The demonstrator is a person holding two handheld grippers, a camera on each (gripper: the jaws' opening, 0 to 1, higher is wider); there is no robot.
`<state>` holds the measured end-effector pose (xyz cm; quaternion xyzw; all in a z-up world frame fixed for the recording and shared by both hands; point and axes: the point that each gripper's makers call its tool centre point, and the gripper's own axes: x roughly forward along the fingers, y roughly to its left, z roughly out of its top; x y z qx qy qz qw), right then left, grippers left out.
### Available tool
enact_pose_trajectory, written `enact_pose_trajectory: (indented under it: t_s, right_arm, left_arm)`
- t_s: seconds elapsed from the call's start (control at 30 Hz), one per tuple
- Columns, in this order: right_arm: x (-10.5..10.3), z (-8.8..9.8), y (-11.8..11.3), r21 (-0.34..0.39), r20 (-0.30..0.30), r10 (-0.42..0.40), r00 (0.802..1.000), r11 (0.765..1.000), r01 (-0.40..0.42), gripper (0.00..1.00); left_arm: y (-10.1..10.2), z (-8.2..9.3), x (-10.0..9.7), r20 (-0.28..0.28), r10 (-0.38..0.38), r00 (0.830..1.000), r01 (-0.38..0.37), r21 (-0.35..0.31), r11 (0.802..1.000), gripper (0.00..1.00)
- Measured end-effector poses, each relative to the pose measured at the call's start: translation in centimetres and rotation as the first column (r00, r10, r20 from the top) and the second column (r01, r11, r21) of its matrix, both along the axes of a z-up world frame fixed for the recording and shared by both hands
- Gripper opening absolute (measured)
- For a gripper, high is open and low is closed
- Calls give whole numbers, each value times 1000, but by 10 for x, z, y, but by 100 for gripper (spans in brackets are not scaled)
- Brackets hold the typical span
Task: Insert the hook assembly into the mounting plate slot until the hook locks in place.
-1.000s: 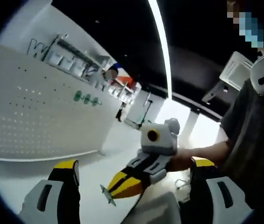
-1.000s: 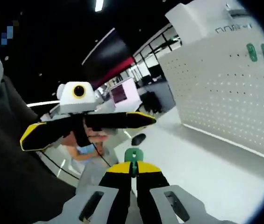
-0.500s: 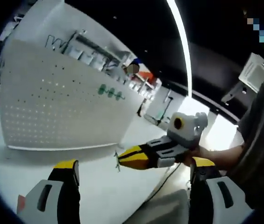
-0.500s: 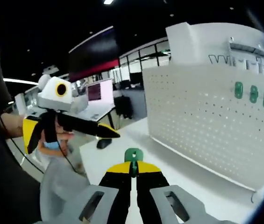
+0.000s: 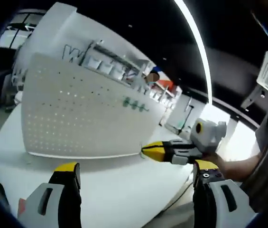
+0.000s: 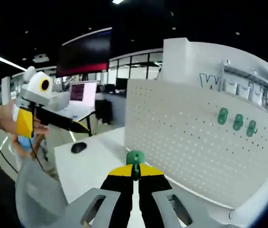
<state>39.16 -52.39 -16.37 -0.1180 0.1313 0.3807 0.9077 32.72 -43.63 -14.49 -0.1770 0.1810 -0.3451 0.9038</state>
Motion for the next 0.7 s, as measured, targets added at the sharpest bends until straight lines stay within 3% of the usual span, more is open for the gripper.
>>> enact_pose_trajectory:
  t_s: [0.33,0.63,0.7]
  right_arm:
    - [43,11,-46,5,69,-170,983,985,170,0]
    - [74,26,-93,2,124,-284,951,958,286,0]
    - [78,29,-101,8,132,-303,944,952,305,0]
  left_arm:
    - [11,5,4,2,30,1000,-30,-11,999,100]
    - [12,11,6,14,42,999,-42,1,999,100]
    - [10,14,5,30,26,999,-25,-22,999,100]
